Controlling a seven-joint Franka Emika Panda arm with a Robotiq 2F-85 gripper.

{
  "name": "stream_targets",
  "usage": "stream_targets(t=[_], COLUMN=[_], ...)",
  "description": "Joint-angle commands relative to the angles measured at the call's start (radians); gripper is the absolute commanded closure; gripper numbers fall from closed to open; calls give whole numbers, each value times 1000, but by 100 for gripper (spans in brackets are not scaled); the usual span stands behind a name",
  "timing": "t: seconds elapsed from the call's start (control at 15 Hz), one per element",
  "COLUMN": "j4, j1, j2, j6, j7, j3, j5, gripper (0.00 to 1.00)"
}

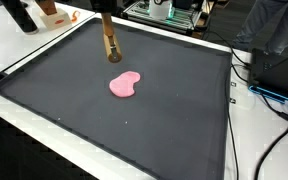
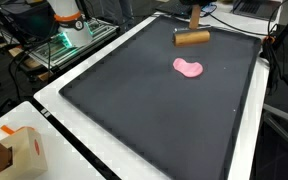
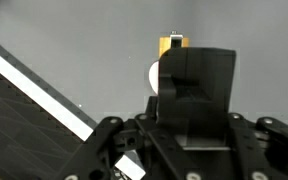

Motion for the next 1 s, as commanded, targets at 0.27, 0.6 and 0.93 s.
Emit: stream_targets(t=[0.27, 0.6, 0.93], j4=[6, 49, 221], j1=[2, -9, -74], j2=[7, 35, 146], j6=[-7, -38, -164], j7=[7, 8, -15], j3=[1, -3, -23], j5=[-1, 23, 141], gripper=[51, 76, 76])
